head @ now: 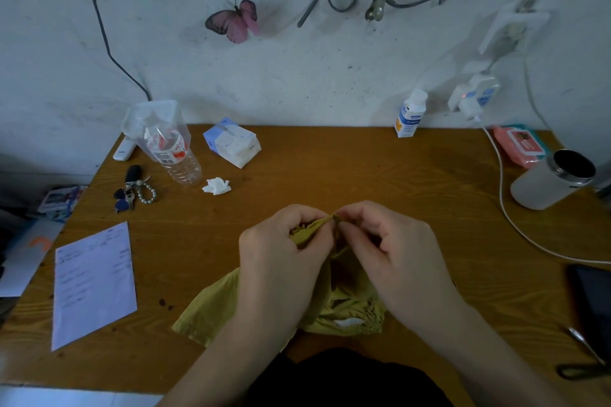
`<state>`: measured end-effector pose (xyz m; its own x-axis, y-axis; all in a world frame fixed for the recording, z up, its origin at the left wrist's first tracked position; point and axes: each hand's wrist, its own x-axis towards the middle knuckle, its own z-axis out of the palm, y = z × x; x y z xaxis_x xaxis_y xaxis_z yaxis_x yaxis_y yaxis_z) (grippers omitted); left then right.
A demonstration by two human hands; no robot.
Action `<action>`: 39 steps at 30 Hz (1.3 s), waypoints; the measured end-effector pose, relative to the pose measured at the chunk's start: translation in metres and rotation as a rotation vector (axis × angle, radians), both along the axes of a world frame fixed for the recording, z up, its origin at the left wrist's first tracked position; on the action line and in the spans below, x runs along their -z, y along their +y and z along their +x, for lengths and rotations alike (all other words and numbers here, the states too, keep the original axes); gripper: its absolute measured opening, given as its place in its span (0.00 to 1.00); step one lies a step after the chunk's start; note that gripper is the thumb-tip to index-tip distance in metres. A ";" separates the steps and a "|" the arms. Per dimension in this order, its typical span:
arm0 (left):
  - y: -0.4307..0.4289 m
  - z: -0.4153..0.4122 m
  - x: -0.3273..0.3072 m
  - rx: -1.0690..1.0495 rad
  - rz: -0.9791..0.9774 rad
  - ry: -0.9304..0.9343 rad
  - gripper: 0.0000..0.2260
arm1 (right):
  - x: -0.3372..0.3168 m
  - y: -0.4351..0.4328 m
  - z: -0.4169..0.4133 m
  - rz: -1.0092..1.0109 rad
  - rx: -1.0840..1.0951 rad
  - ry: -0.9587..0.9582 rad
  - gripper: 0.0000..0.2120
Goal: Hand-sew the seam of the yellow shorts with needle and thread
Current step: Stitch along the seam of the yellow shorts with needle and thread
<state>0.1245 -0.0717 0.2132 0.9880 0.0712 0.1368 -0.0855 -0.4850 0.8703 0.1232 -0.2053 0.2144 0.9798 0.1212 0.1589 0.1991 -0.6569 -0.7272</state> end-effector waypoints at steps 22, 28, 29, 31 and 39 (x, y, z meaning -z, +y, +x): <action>0.015 0.013 -0.006 0.236 -0.282 0.386 0.04 | -0.003 -0.031 0.014 0.411 -0.243 0.397 0.08; 0.019 0.015 -0.011 0.358 -0.556 0.596 0.05 | -0.004 -0.039 0.018 0.507 -0.310 0.566 0.05; 0.019 0.015 -0.011 0.357 -0.572 0.604 0.05 | -0.004 -0.039 0.018 0.527 -0.317 0.576 0.06; 0.018 0.015 -0.011 0.354 -0.593 0.614 0.05 | -0.004 -0.041 0.018 0.553 -0.333 0.595 0.07; 0.020 0.016 -0.011 0.385 -0.640 0.693 0.04 | 0.002 -0.045 0.018 0.602 -0.377 0.623 0.07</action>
<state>0.1406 -0.0518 0.2239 0.8065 -0.4094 -0.4265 0.4839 0.0426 0.8741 0.1417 -0.2504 0.2127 0.8222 0.5158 -0.2407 -0.2167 -0.1075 -0.9703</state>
